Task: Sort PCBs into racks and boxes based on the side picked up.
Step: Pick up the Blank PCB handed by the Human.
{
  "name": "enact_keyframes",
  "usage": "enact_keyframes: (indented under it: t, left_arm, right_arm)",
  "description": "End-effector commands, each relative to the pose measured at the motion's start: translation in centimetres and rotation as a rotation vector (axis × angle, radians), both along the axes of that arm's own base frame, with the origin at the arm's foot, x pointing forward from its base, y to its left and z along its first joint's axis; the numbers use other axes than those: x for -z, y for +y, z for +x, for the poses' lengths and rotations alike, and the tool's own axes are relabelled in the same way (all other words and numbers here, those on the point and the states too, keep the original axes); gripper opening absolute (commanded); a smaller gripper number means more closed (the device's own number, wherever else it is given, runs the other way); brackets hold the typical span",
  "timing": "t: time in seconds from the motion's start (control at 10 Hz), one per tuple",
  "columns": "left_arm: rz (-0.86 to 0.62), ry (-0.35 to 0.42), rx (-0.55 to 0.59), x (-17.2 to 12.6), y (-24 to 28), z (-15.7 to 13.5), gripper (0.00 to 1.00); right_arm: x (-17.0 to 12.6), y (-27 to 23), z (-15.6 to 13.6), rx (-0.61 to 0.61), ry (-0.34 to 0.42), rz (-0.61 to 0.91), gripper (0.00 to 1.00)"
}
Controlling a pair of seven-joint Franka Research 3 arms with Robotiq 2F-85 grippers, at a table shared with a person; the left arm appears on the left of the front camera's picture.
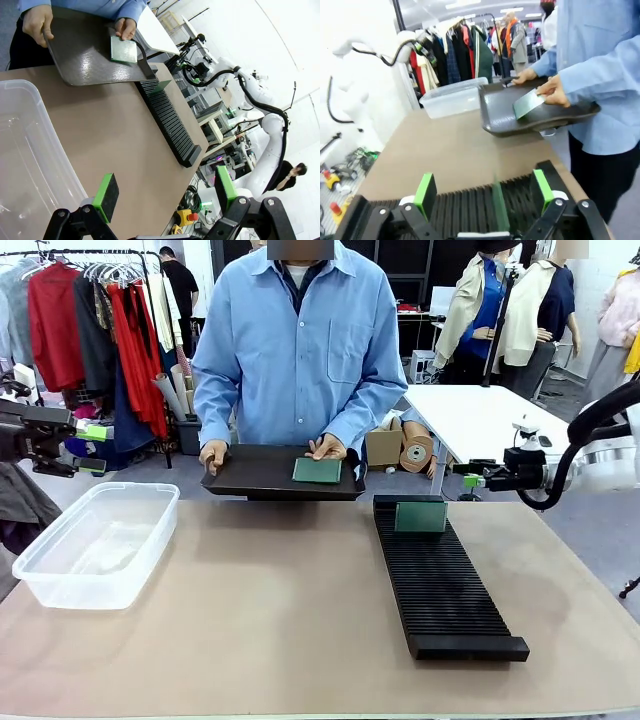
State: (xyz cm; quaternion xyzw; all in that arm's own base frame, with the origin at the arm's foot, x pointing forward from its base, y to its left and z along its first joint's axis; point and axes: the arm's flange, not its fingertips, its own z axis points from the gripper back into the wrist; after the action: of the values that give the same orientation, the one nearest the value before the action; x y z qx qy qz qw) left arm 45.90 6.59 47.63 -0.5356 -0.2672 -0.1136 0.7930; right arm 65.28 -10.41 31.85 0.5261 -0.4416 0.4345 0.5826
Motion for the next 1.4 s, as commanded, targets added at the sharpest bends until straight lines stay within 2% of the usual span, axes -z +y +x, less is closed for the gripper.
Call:
enact_keyframes:
  t: [0.0,0.2,0.4,0.5,0.6,0.7,1.1,1.2,1.3]
  left_arm:
    - [-0.002,-0.001,0.001,-0.1,0.0,0.0,1.00]
    - [-0.002,-0.001,0.001,-0.1,0.0,0.0,1.00]
    - [-0.002,-0.001,0.001,-0.1,0.0,0.0,1.00]
    - [-0.002,-0.001,0.001,-0.1,0.0,0.0,1.00]
    - [-0.002,-0.001,0.001,-0.1,0.0,0.0,1.00]
    - [-0.002,-0.001,0.001,-0.1,0.0,0.0,1.00]
    - [-0.002,-0.001,0.001,-0.1,0.0,0.0,1.00]
    - [-0.002,-0.001,0.001,-0.1,0.0,0.0,1.00]
    - [-0.002,-0.001,0.001,-0.1,0.0,0.0,1.00]
  right_arm:
    - [-2.4,1.4,-3.9,-0.001,0.182,0.027,1.00]
    - [-4.3,2.1,-5.9,-0.085,0.476,0.038,1.00]
    - [-5.8,2.5,-7.8,-0.082,0.662,0.014,1.00]
    - [-6.0,2.7,-8.6,-0.052,0.788,0.009,1.00]
    - [-6.2,2.8,-9.0,-0.020,0.855,0.012,1.00]
    - [-6.7,2.9,-9.5,0.038,0.878,-0.001,1.00]
    - [-8.0,3.8,-12.6,0.057,0.943,0.034,1.00]
    - [-8.2,3.7,-12.8,0.064,0.947,0.038,1.00]
    - [-7.4,3.3,-11.2,0.044,0.904,0.026,1.00]
